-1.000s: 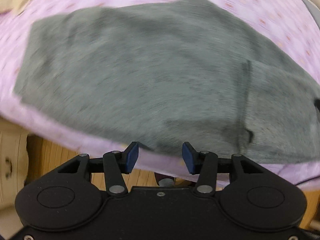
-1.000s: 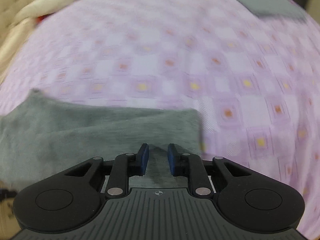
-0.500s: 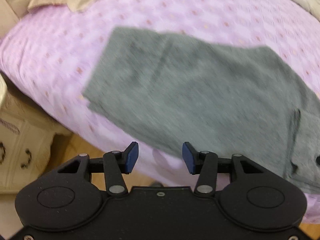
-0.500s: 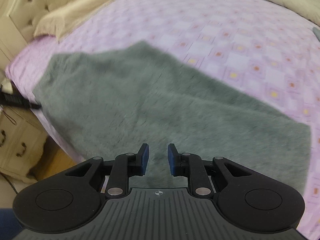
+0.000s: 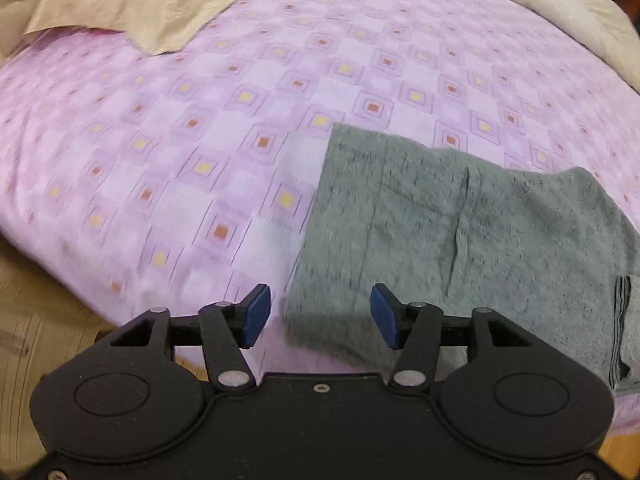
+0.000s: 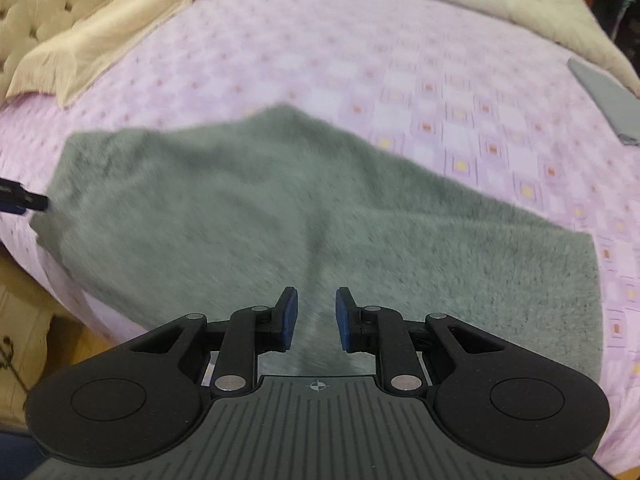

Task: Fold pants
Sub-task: 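Smooth the folded sweatpants flat with both tools open, then pinch the sweatpants edge with the left tool and lift it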

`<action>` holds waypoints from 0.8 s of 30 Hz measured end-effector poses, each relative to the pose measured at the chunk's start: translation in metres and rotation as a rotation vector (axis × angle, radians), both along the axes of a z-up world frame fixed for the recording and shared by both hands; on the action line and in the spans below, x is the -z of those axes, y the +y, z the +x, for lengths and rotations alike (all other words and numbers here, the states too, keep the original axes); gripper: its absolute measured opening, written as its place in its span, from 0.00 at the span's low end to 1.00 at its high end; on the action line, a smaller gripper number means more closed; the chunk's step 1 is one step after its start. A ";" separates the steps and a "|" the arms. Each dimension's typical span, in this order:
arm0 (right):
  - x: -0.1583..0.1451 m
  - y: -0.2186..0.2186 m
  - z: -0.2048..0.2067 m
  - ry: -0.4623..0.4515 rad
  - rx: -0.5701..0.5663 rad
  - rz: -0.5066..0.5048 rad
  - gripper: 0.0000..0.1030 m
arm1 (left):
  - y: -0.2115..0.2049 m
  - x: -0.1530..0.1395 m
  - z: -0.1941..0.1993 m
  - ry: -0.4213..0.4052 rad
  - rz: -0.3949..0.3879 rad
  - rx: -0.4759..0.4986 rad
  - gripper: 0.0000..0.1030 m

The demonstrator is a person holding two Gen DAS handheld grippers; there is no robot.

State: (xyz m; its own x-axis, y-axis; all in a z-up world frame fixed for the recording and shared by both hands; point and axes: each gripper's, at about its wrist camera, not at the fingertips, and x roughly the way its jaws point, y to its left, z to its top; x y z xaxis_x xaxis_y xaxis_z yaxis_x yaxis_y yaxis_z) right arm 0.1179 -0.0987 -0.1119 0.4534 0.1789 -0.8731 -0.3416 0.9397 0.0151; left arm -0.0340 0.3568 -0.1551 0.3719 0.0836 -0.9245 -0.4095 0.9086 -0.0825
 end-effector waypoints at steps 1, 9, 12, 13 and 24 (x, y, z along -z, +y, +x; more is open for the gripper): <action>-0.005 0.006 -0.002 -0.010 0.005 0.002 0.20 | 0.002 0.005 0.005 0.001 -0.014 0.028 0.64; -0.017 0.042 -0.011 -0.030 0.003 0.005 0.20 | 0.011 0.052 0.033 0.056 -0.174 0.154 0.83; -0.016 0.051 -0.014 -0.022 -0.003 -0.009 0.20 | 0.013 0.059 0.039 0.033 -0.230 0.189 0.92; -0.016 0.053 -0.015 -0.016 -0.002 -0.012 0.20 | 0.014 0.060 0.041 0.028 -0.236 0.201 0.93; -0.013 0.067 -0.016 0.009 0.004 -0.025 0.20 | 0.005 0.067 0.075 0.044 -0.224 0.190 0.98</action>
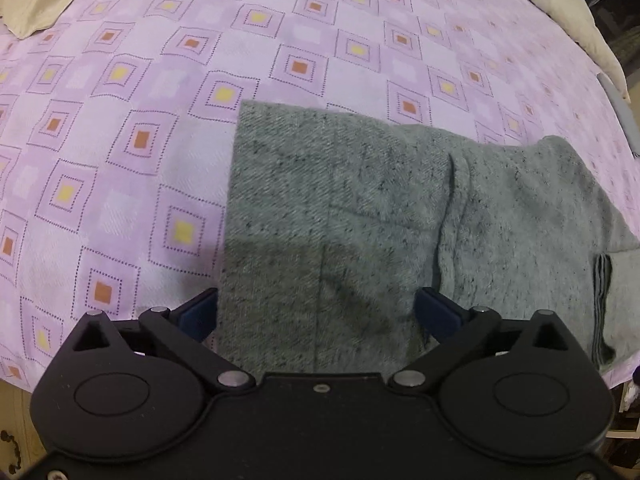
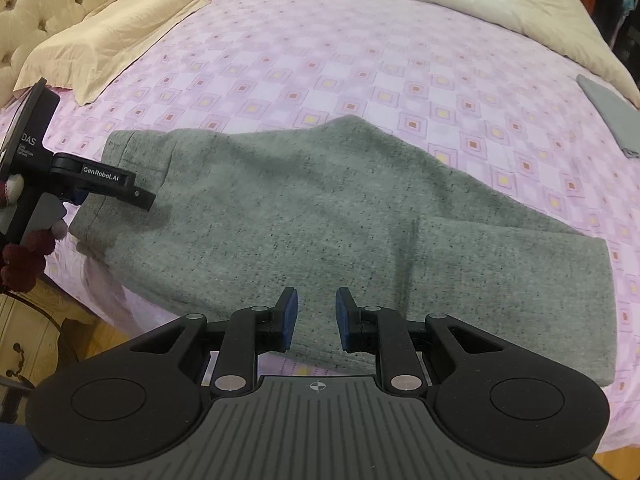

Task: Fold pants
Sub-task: 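Pinch the sweatpants edge with the left tool and lift it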

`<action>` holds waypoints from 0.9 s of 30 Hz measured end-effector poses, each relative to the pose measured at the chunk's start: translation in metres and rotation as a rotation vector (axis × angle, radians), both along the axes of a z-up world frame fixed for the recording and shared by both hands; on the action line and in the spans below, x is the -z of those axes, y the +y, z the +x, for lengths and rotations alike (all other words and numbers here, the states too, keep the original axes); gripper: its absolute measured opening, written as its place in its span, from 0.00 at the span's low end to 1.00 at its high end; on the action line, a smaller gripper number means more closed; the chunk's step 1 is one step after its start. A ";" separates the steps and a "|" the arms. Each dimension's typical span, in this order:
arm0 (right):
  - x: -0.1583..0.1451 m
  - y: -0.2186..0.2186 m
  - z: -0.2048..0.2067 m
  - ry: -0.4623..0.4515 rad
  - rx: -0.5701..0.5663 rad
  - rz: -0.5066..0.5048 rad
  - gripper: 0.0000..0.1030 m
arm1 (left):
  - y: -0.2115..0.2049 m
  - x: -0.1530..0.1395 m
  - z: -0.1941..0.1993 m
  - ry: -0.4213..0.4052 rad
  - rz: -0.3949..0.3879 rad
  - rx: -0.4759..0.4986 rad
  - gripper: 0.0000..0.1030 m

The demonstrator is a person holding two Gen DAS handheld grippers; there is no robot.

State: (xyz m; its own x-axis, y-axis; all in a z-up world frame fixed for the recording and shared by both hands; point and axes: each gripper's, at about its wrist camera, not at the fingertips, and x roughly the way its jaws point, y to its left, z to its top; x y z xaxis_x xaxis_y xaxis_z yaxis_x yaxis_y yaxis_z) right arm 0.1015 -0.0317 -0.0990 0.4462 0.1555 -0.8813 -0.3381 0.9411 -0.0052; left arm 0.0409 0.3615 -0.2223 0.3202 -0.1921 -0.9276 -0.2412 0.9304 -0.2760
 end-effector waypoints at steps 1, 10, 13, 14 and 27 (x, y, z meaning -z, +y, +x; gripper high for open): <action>0.000 0.000 0.000 0.003 0.005 0.005 0.20 | 0.001 0.000 0.000 -0.007 -0.019 0.002 0.97; 0.011 -0.020 -0.001 0.035 0.093 0.014 0.20 | -0.010 -0.038 -0.005 -0.037 -0.043 -0.040 0.32; 0.015 -0.034 0.000 0.025 0.150 0.000 0.20 | -0.014 -0.061 -0.011 -0.061 -0.032 -0.040 0.31; 0.016 -0.039 0.000 0.014 0.176 -0.008 0.20 | -0.016 -0.067 -0.014 -0.067 -0.029 -0.040 0.30; 0.046 -0.080 0.015 0.140 0.151 0.111 0.12 | -0.053 -0.116 -0.017 -0.067 0.054 -0.086 0.28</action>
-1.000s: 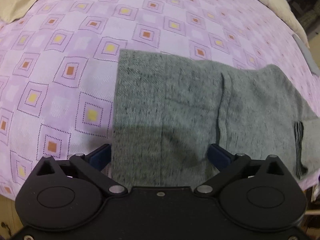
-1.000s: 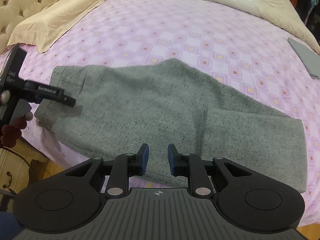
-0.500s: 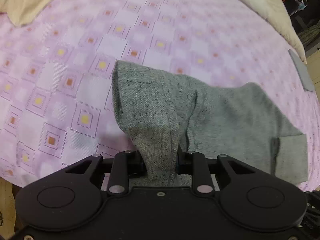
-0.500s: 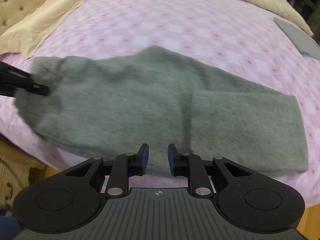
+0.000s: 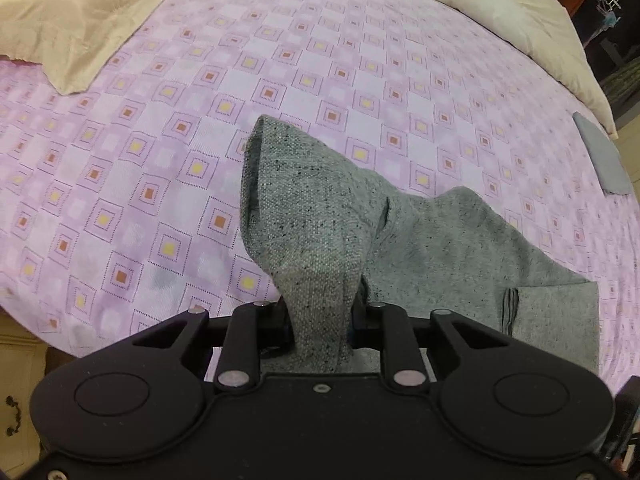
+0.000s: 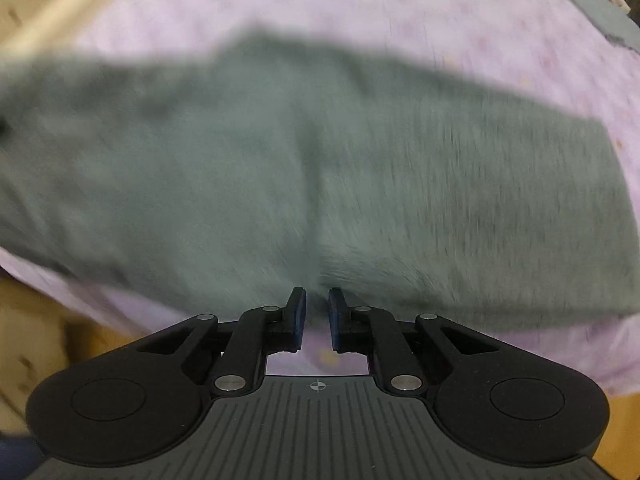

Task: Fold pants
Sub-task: 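Pinch the sweatpants edge with the left tool and lift it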

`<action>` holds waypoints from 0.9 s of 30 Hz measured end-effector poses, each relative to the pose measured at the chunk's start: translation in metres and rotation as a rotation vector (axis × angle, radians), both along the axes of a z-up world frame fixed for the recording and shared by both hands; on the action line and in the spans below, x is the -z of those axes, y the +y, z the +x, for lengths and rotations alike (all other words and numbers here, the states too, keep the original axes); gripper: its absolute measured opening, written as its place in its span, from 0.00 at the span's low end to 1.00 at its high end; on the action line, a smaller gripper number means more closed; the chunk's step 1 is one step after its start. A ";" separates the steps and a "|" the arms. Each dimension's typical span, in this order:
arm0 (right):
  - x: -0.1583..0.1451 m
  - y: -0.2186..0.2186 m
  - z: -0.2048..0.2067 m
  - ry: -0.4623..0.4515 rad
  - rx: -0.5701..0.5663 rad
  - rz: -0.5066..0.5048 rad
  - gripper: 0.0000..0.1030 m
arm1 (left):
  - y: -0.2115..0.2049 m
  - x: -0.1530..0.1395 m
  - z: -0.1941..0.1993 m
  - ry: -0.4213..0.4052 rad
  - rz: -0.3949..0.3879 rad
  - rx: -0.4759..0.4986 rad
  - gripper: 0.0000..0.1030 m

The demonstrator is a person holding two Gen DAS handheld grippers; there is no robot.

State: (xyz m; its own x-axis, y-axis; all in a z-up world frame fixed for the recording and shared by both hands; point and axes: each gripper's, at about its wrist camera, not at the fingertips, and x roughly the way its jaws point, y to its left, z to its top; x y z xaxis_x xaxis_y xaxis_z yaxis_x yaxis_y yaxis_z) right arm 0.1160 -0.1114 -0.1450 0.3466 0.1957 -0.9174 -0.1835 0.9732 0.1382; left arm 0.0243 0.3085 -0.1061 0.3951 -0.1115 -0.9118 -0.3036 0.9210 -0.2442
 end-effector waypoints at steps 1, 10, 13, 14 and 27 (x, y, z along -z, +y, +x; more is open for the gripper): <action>-0.011 -0.003 0.001 -0.040 -0.002 0.040 0.12 | -0.004 -0.003 0.001 0.003 0.009 -0.006 0.28; 0.029 -0.020 0.085 0.024 -0.050 0.102 0.10 | -0.042 -0.040 0.002 0.014 0.081 -0.072 0.27; 0.023 -0.040 0.092 0.025 -0.062 0.238 0.11 | -0.057 -0.049 0.004 0.007 0.097 -0.081 0.26; 0.017 -0.046 0.087 0.008 -0.069 0.250 0.11 | -0.062 -0.053 0.005 0.002 0.103 -0.083 0.26; 0.018 -0.060 -0.001 0.024 -0.391 0.187 0.12 | -0.145 -0.100 0.013 -0.036 0.142 -0.052 0.22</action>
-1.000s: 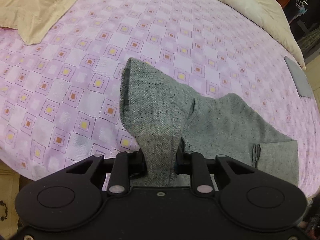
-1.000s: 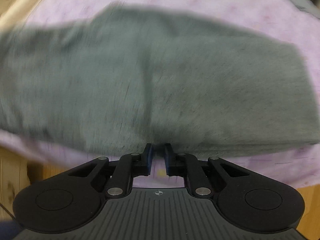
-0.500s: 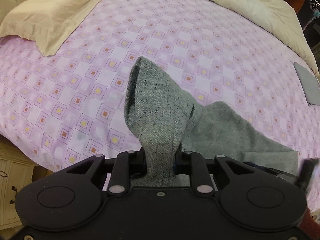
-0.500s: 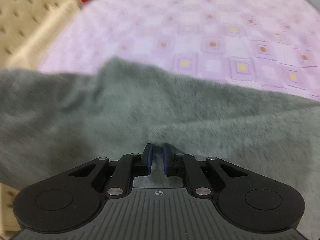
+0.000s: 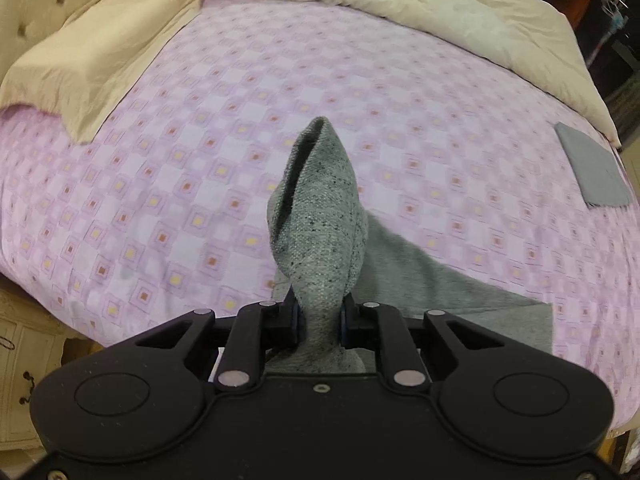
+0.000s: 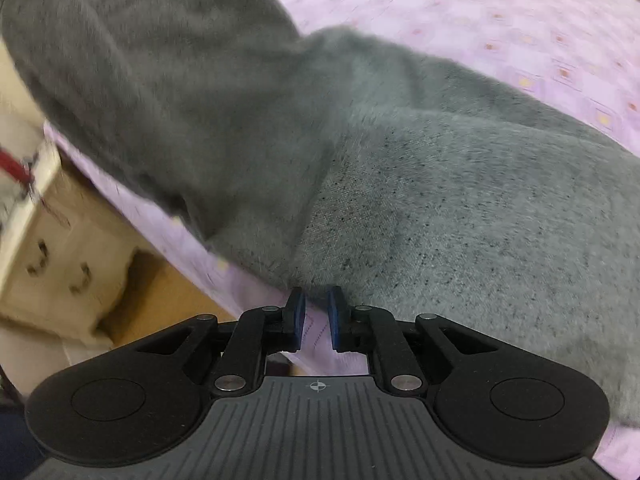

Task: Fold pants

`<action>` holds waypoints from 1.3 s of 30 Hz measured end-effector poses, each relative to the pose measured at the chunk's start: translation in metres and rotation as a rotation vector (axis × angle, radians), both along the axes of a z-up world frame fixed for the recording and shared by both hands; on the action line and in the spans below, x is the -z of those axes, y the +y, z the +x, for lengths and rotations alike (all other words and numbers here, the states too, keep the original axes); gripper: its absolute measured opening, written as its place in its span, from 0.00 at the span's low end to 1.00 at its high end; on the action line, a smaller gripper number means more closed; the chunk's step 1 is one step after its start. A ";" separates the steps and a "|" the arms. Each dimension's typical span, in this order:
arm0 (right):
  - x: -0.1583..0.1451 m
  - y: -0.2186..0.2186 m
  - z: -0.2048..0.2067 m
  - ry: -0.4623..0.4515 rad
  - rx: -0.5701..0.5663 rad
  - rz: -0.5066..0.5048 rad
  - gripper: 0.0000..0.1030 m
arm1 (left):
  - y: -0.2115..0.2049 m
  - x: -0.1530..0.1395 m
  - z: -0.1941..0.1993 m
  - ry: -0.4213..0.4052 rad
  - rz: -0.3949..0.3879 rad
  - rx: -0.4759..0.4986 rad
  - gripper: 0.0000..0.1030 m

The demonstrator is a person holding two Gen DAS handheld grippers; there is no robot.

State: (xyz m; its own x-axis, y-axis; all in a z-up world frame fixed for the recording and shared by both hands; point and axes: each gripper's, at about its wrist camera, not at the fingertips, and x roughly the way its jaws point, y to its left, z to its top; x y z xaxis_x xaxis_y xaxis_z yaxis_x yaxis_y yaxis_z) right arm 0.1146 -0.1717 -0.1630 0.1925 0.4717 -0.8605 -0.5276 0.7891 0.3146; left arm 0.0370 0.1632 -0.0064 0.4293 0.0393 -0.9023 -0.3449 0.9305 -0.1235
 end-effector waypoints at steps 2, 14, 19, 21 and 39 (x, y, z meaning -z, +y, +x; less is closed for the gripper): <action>-0.011 -0.016 0.003 -0.022 0.040 0.040 0.12 | -0.025 -0.010 0.005 -0.012 0.003 0.022 0.22; -0.013 -0.136 0.010 -0.044 0.354 -0.006 0.12 | -0.232 0.023 0.060 -0.038 -0.040 0.352 0.22; -0.024 -0.171 0.007 -0.075 0.457 0.028 0.13 | -0.238 0.052 0.054 0.022 -0.033 0.364 0.25; -0.028 -0.176 0.016 -0.080 0.480 0.080 0.14 | -0.222 0.059 0.047 0.046 0.015 0.329 0.25; 0.002 -0.108 0.084 0.094 0.375 0.139 0.53 | -0.067 0.128 -0.047 0.277 0.169 -0.035 0.26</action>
State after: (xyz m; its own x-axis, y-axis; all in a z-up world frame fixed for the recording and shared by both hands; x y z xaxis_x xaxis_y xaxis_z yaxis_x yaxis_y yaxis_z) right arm 0.1982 -0.2800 -0.1654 0.2969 0.4969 -0.8154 -0.1759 0.8678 0.4647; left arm -0.0096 0.0959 -0.1344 0.1642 0.2087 -0.9641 -0.3763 0.9167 0.1343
